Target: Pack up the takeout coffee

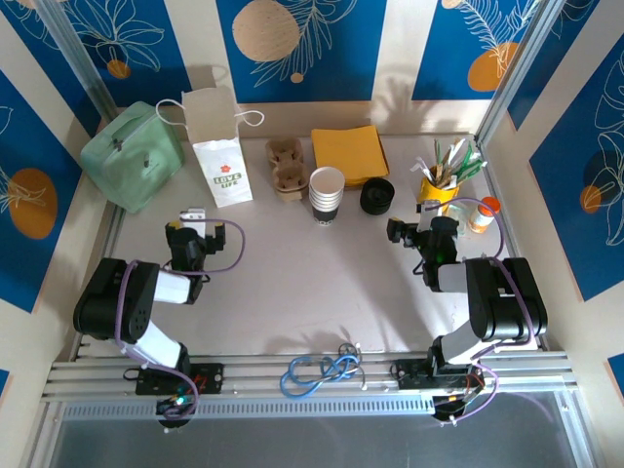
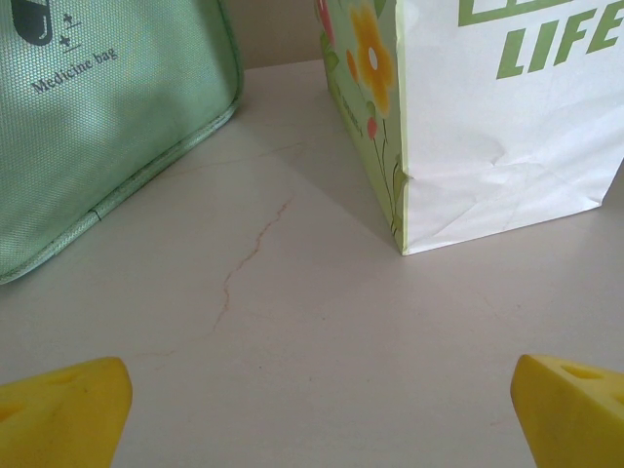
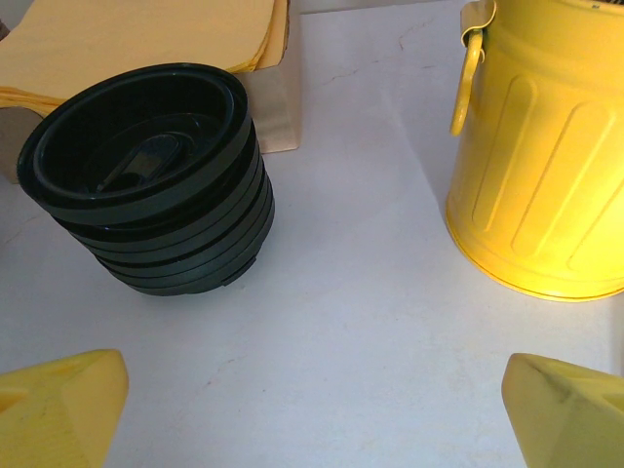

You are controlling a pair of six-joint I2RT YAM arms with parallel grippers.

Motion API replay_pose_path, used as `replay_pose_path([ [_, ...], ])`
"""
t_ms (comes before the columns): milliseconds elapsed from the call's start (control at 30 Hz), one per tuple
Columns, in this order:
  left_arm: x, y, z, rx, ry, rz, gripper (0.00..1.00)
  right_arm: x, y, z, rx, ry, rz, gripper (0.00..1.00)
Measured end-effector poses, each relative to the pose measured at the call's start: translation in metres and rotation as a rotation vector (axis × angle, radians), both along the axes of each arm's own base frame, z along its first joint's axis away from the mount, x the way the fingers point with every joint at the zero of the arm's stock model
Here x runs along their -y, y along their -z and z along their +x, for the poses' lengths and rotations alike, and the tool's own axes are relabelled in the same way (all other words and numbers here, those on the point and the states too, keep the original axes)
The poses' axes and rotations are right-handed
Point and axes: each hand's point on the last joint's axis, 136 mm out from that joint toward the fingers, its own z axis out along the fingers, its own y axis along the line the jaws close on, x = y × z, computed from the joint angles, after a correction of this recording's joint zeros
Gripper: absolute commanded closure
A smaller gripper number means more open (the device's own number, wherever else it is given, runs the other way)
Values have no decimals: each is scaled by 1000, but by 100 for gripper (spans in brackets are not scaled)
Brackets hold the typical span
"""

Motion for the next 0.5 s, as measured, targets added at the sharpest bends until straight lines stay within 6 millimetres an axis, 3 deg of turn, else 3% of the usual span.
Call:
replay_pose_path([
  [167, 4, -2, -6, 11, 30, -6, 1, 0, -5, -1, 4, 4, 3, 1],
  [267, 6, -13, -12, 38, 47, -3, 1, 2, -21, -5, 16, 0, 28, 1],
  [500, 1, -69, -25, 99, 4, -61, 1, 16, -73, -5, 8, 45, 118, 1],
])
